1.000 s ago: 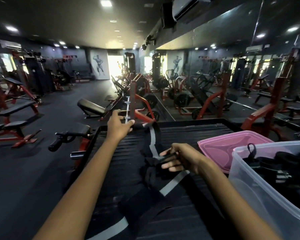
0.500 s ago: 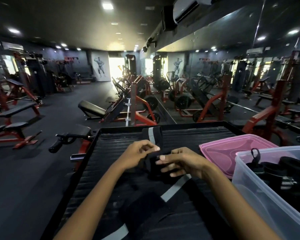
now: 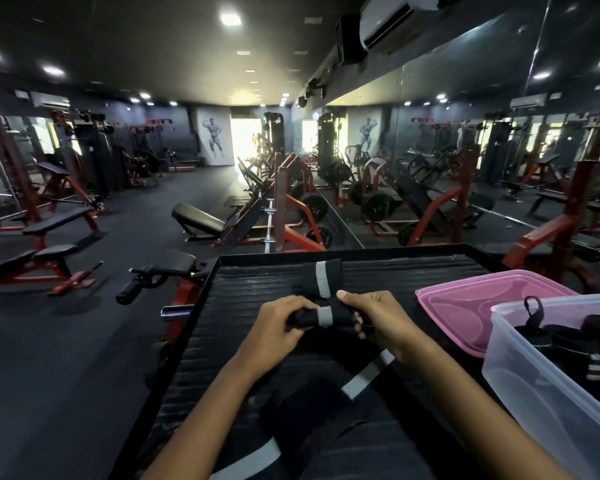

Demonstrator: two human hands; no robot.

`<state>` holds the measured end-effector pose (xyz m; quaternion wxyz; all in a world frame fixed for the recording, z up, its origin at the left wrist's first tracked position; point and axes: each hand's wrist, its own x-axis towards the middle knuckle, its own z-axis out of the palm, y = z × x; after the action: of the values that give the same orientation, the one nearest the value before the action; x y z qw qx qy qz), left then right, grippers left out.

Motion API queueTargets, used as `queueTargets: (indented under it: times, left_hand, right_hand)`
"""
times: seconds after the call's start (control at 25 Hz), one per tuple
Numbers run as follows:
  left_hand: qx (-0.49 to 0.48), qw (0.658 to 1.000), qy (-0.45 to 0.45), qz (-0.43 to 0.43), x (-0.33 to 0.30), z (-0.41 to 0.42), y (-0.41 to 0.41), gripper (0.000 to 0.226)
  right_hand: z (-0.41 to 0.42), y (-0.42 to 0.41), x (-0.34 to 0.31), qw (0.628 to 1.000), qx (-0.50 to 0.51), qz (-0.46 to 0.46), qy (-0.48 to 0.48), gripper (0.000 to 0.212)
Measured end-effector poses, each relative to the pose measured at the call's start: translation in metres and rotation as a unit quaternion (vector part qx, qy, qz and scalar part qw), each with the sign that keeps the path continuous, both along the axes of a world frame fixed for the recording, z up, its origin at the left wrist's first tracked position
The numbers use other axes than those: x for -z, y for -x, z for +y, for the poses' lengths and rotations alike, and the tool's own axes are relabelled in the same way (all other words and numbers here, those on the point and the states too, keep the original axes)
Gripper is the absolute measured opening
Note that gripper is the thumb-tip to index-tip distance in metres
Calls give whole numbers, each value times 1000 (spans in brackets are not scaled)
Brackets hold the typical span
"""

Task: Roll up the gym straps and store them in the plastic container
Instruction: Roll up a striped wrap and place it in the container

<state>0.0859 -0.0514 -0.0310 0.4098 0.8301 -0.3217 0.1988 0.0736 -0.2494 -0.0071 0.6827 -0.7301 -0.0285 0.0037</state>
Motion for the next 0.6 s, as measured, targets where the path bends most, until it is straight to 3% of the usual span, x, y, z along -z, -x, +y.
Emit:
queueTargets:
  times: [0.12, 0.2, 0.28, 0.4, 0.48, 0.6]
  left_hand:
    - [-14, 995, 73, 74, -5, 3, -2, 21]
    - [1, 986, 97, 133, -7, 4, -4, 14]
    - [33, 971, 125, 202, -7, 5, -4, 12]
    - [62, 959, 139, 239, -6, 6, -2, 48]
    - [77, 968, 92, 218, -5, 6, -2, 76]
    - [59, 984, 21, 168, -2, 4, -1, 64]
  right_hand:
    - [-5, 1, -4, 985, -4, -125, 122, 28]
    - [-9, 1, -3, 963, -66, -179, 189, 41]
    - [-7, -1, 1, 941, -76, -217, 247, 29]
    - [-5, -4, 5, 960, -29, -185, 206, 18]
    - [-2, -4, 6, 984, -13, -121, 126, 20]
    - [2, -1, 6, 999, -5, -39, 32, 17]
